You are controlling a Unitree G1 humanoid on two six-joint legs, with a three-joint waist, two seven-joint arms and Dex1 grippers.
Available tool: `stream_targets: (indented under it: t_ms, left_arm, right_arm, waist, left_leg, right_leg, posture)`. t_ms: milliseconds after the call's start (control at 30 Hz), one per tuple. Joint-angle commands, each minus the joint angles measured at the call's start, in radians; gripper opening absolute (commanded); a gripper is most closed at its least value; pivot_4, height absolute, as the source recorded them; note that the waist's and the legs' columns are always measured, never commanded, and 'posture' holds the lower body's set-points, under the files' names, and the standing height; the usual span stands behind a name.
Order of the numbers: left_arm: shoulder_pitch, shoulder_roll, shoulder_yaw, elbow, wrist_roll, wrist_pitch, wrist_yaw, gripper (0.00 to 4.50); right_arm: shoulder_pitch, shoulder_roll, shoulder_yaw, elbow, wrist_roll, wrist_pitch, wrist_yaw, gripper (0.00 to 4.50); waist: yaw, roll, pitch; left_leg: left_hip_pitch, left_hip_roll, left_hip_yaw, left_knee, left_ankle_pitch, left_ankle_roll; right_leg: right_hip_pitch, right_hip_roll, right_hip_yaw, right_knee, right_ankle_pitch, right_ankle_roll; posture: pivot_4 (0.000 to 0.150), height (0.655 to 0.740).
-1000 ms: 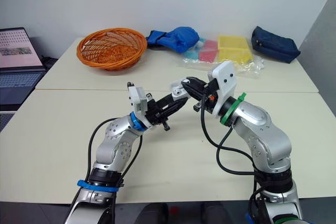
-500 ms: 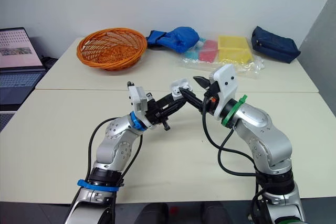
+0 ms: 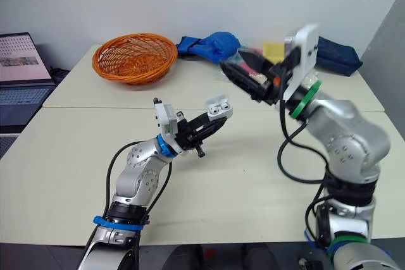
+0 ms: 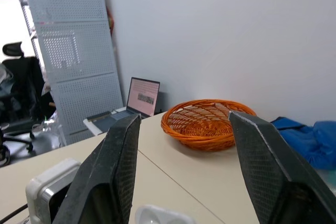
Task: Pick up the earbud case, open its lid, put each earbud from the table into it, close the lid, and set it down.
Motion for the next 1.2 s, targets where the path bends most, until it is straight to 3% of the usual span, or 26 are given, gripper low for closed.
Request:
stream_targets:
  t_ms: [33, 233, 567, 933, 1200]
  left_arm:
    - [-0.02, -0.009, -0.006, 0.002, -0.002, -0.036, -0.016, 0.77]
    - [-0.023, -0.008, -0.014, 0.013, 0.0, -0.046, -0.03, 0.77]
    - [-0.016, -0.007, -0.023, -0.007, 0.004, -0.036, -0.019, 0.77]
    - [-0.012, 0.001, -0.022, -0.014, 0.007, -0.031, -0.007, 0.77]
    - [-0.027, -0.003, -0.021, -0.009, 0.003, -0.023, 0.003, 0.77]
  right_arm:
    - [-0.043, -0.165, 0.114, 0.188, -0.119, -0.015, 0.147, 2.2]
    - [-0.155, -0.145, 0.211, 0.427, -0.245, -0.094, 0.179, 0.04]
    - [-0.199, -0.063, 0.29, 0.417, -0.249, -0.046, 0.287, 0.04]
    - [-0.174, -0.114, 0.279, 0.269, -0.215, 0.047, 0.363, 0.04]
    - [-0.124, -0.127, 0.305, 0.17, -0.268, -0.006, 0.342, 0.04]
  waist:
    - [0.001, 0.0, 0.0]
    - [-0.006, 0.0, 0.0]
    - [0.0, 0.0, 0.0]
    - [0.001, 0.0, 0.0]
    - [0.001, 0.0, 0.0]
  left_leg:
    - [0.0, 0.0, 0.001, 0.0, 0.0, 0.0]
    - [-0.006, -0.001, 0.002, 0.0, 0.0, 0.0]
    - [-0.013, 0.0, 0.001, 0.001, 0.0, 0.0]
    - [-0.013, 0.0, 0.0, 0.001, 0.0, 0.0]
    - [-0.013, 0.0, 0.0, 0.002, 0.0, 0.0]
  right_leg:
    - [0.0, 0.0, 0.0, 0.0, 0.0, 0.0]
    - [-0.009, 0.0, 0.004, 0.002, 0.001, 0.001]
    - [-0.012, 0.0, 0.0, 0.001, 0.001, -0.001]
    - [-0.012, 0.0, -0.001, 0.002, 0.001, 0.0]
    - [-0.012, 0.0, -0.001, 0.001, 0.001, 0.0]
  posture:
    - [0.15, 0.74]
    - [0.15, 0.74]
    - [0.15, 0.74]
    - [0.15, 0.74]
    - [0.15, 0.74]
